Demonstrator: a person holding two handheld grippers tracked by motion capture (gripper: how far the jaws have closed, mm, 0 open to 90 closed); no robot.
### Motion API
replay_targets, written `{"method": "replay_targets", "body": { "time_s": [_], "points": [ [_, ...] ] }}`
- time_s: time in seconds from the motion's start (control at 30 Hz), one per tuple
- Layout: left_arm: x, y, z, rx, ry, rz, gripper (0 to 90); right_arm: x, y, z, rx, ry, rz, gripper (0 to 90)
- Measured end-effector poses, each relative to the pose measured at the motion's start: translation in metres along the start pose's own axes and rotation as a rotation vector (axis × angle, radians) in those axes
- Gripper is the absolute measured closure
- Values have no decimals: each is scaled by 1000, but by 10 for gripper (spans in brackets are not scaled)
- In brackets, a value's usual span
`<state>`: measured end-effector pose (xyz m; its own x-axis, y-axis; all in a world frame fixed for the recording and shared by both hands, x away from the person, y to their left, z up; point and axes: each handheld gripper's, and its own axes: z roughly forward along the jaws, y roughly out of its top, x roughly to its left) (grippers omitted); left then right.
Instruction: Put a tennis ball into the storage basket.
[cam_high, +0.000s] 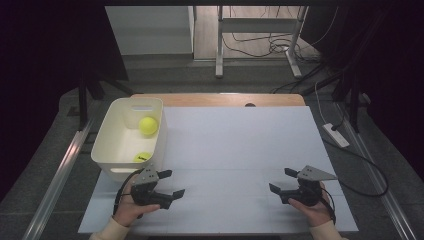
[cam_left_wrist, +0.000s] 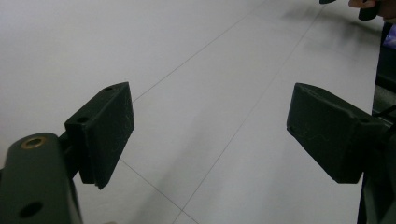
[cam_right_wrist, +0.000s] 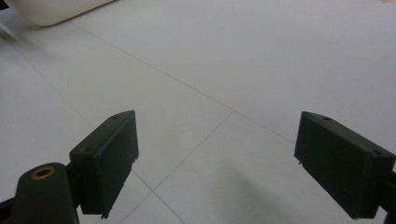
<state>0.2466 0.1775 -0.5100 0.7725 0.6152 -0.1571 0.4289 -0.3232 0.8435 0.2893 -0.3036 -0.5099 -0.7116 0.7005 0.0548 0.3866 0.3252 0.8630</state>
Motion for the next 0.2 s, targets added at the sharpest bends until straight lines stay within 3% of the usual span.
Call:
{"method": "replay_targets", "body": {
  "time_s": [0.2],
  "points": [
    [0, 0, -1, -10, -2, -10, 159, -1, -1, -1, -6, 3, 10, 137]
  ]
}}
